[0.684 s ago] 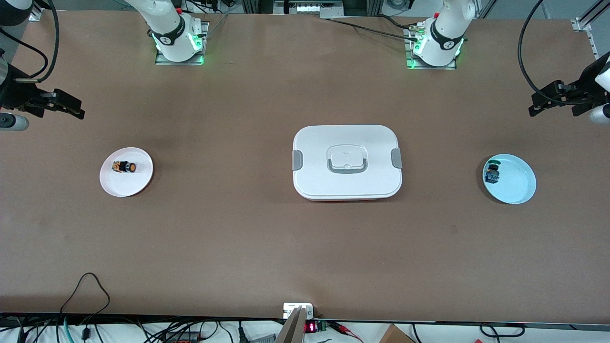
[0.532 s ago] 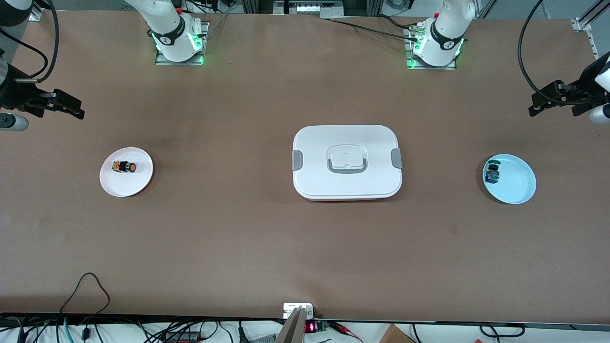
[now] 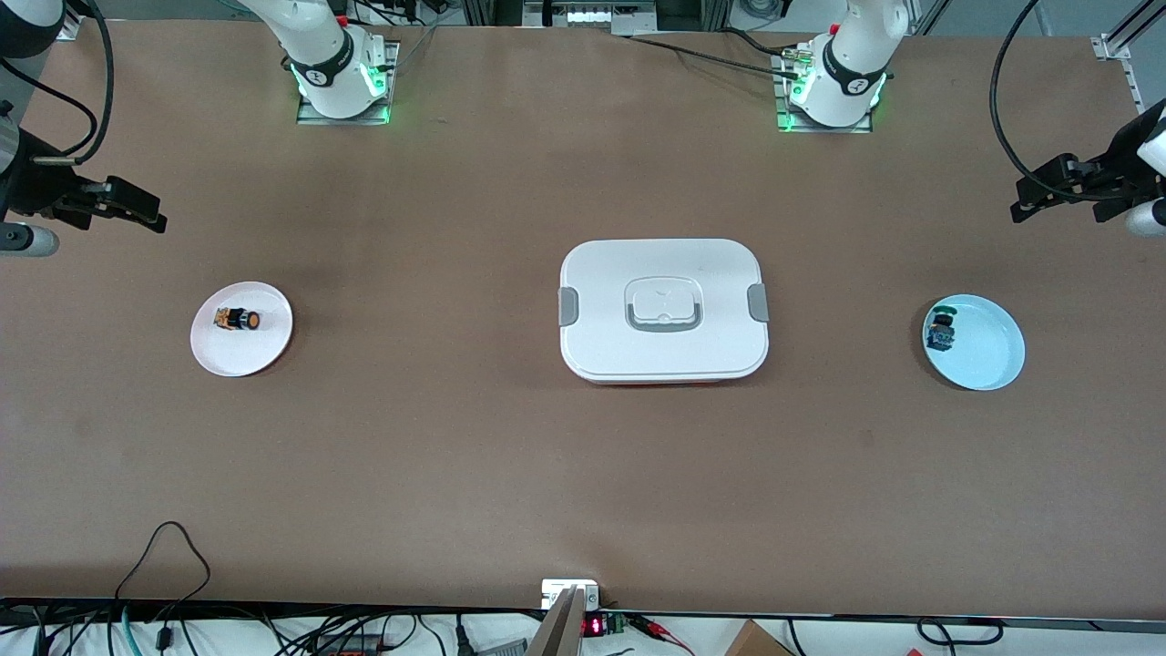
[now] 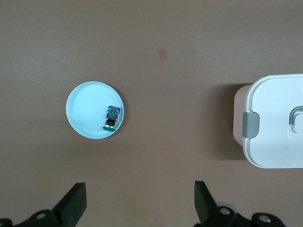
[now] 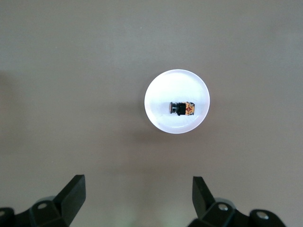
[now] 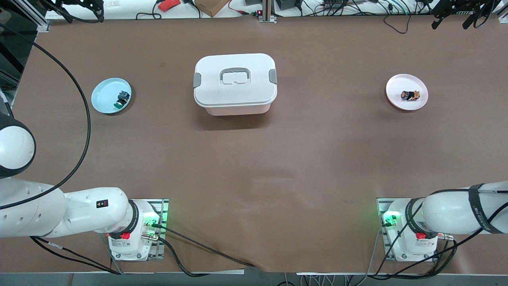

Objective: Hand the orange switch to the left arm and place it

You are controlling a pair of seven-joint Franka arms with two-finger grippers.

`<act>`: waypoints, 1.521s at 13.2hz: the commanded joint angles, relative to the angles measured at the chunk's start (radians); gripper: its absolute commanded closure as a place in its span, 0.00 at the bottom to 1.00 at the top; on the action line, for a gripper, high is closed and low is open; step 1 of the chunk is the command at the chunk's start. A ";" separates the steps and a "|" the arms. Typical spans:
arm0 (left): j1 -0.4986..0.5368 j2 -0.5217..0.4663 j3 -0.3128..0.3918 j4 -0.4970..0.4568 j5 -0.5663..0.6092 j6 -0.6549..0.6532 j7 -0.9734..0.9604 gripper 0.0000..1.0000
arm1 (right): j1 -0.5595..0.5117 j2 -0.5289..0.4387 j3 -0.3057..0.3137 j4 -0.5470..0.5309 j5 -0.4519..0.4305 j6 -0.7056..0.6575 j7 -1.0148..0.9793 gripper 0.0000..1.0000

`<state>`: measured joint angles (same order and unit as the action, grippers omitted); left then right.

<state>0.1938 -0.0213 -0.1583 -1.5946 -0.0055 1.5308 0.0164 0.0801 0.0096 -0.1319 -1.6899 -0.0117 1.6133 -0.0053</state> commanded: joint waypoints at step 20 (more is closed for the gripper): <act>-0.005 0.007 0.000 0.027 0.007 -0.021 -0.007 0.00 | -0.152 0.306 0.000 -0.341 -0.079 0.672 -0.094 0.00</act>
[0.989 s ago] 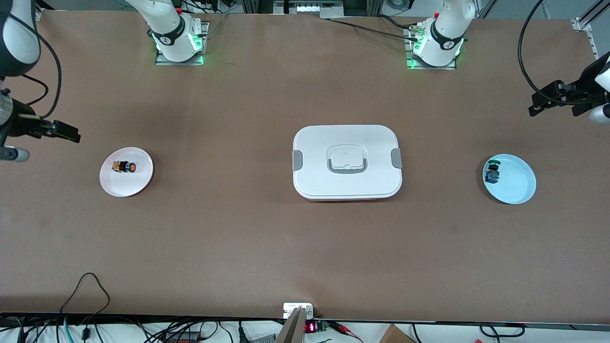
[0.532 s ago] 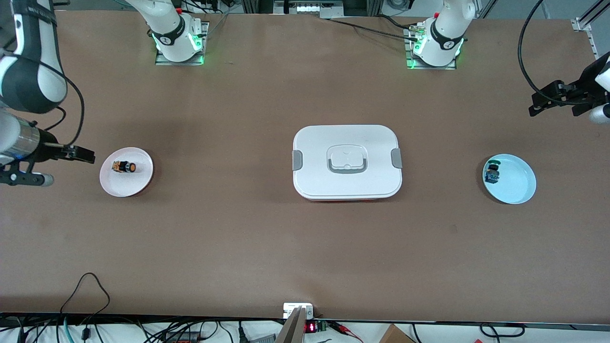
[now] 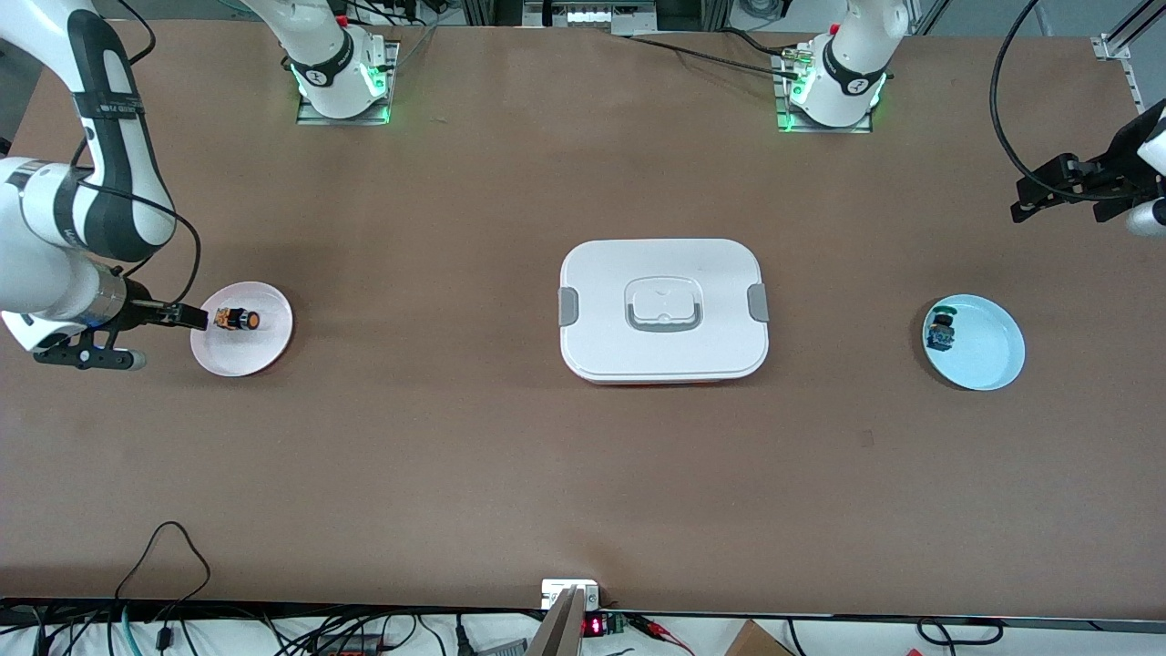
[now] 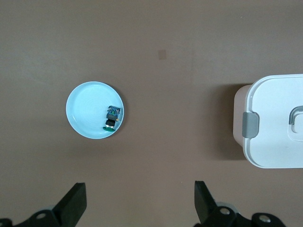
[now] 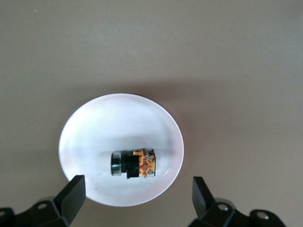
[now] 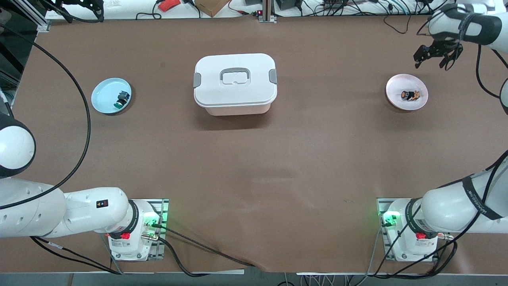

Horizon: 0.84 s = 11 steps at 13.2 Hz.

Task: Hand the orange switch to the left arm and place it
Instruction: 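Reach the right gripper down to the orange switch on the white plate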

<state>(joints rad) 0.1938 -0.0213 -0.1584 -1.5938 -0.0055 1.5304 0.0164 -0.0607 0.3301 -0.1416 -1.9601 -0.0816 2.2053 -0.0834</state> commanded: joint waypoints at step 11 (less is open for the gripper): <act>-0.005 0.007 0.000 0.026 0.007 -0.021 -0.007 0.00 | -0.010 0.066 0.013 -0.171 -0.001 0.224 -0.007 0.00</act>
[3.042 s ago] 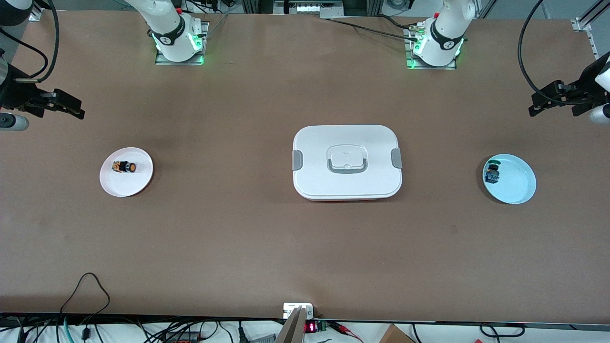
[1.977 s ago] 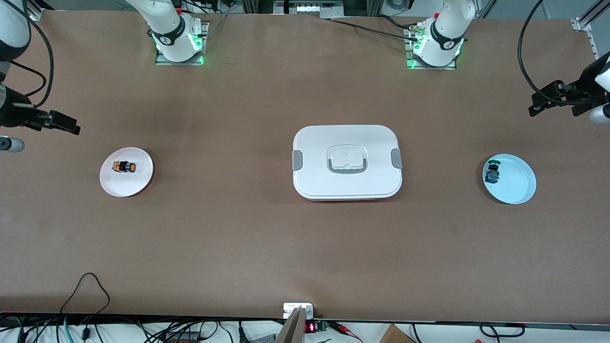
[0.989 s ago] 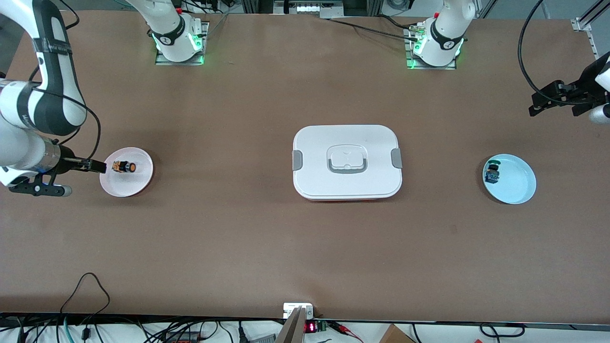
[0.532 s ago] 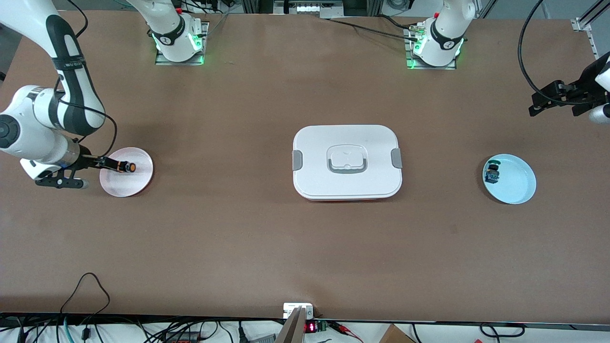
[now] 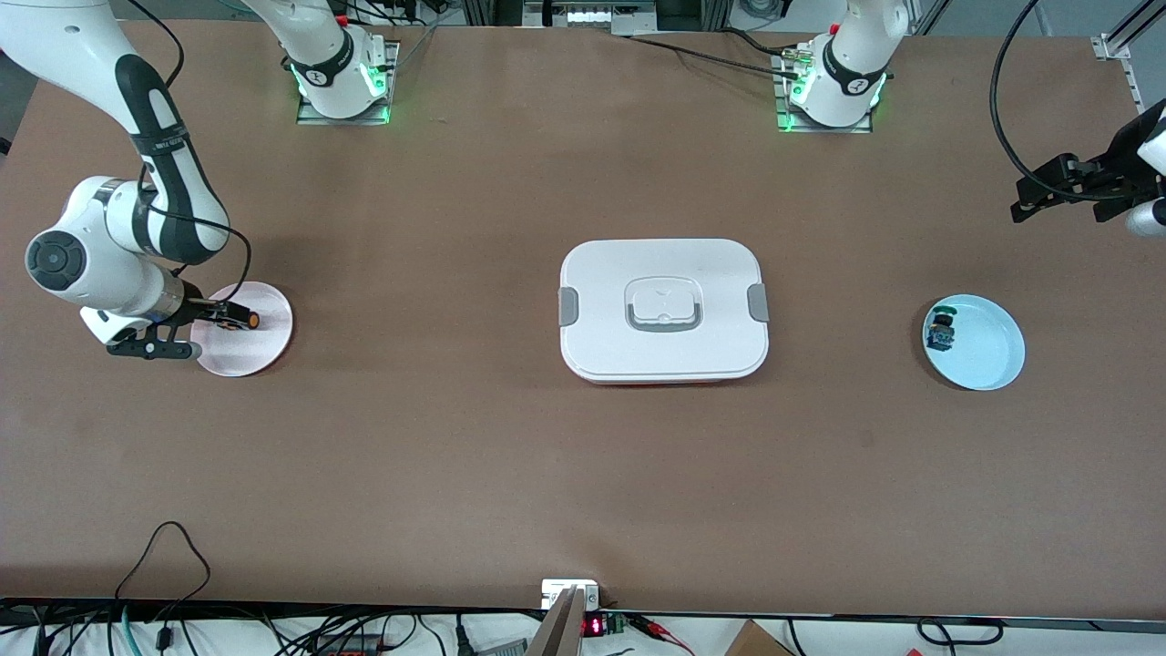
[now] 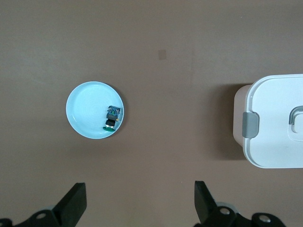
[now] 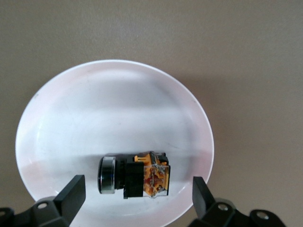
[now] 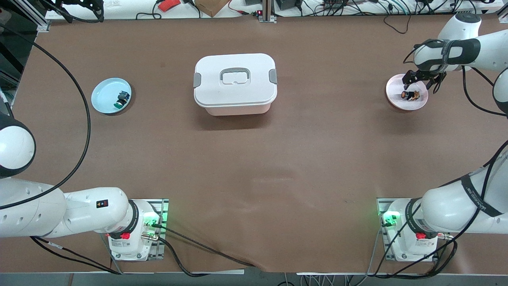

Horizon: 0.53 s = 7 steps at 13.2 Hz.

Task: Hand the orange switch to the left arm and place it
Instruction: 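Reach the right gripper down to the orange switch on the white plate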

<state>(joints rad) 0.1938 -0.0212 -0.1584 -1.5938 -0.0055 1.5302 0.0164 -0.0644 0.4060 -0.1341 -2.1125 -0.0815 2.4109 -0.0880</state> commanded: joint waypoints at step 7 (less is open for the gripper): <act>-0.005 0.007 0.000 0.026 0.007 -0.021 -0.007 0.00 | -0.006 0.007 0.008 -0.076 0.002 0.111 -0.001 0.00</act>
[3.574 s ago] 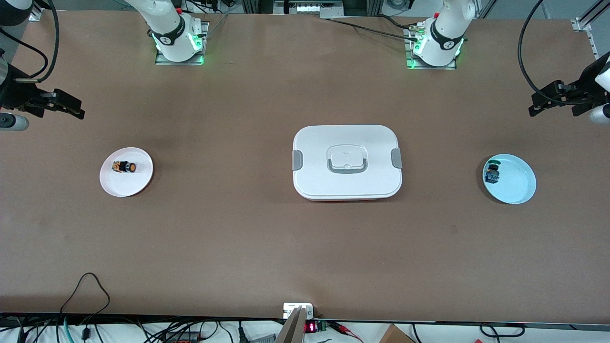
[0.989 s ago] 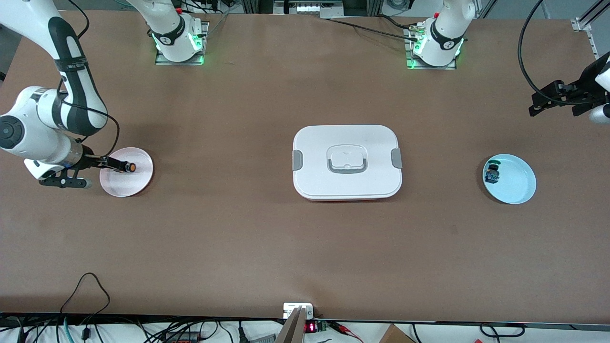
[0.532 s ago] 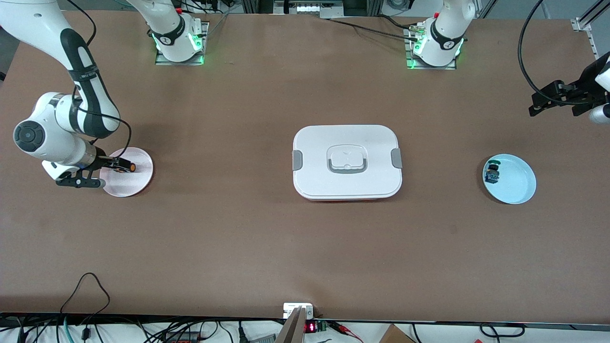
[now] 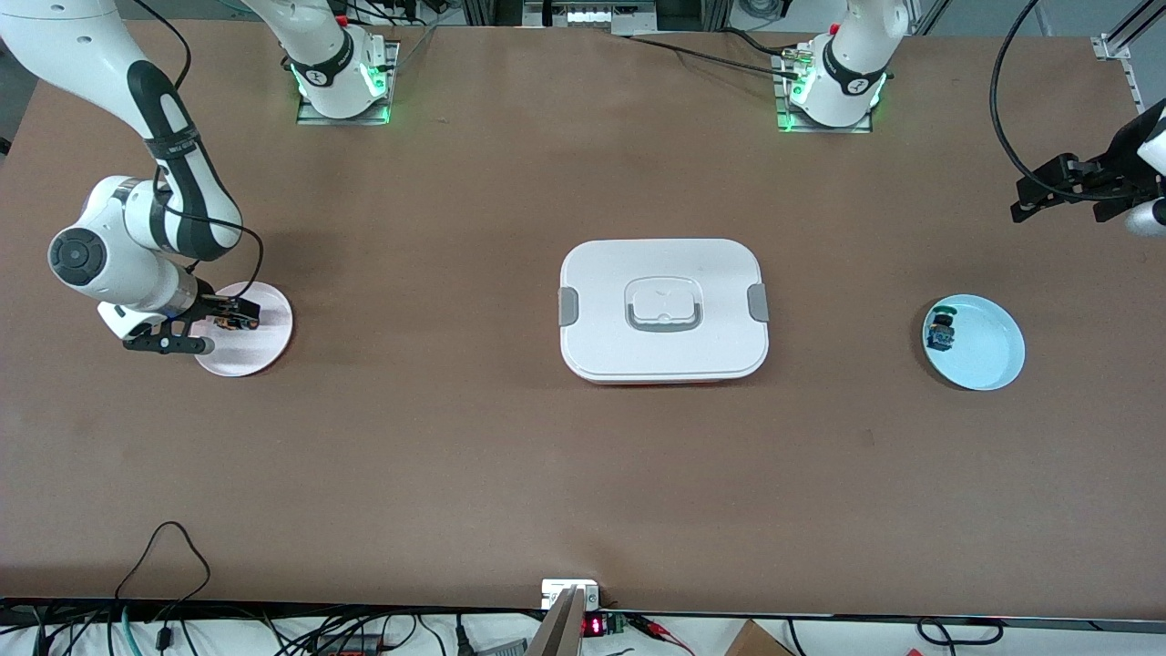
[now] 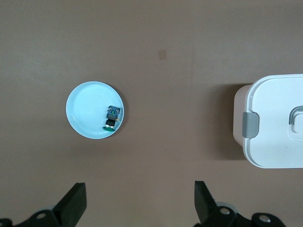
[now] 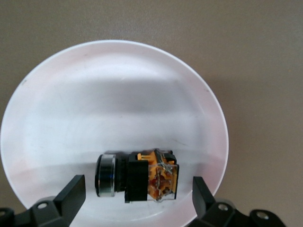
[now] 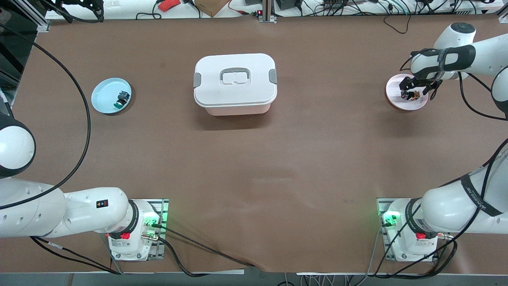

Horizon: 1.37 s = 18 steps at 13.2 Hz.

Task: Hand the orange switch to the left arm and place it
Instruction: 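Close the right gripper on the orange switch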

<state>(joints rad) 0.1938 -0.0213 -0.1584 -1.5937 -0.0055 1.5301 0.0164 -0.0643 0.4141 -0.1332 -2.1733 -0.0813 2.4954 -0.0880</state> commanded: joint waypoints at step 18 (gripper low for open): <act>-0.005 0.007 0.000 0.026 0.007 -0.021 -0.007 0.00 | -0.006 0.020 0.012 -0.002 0.068 0.031 0.002 0.79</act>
<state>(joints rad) 0.1938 -0.0213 -0.1584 -1.5937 -0.0055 1.5301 0.0164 -0.0640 0.4457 -0.1308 -2.1779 -0.0219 2.5558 -0.0789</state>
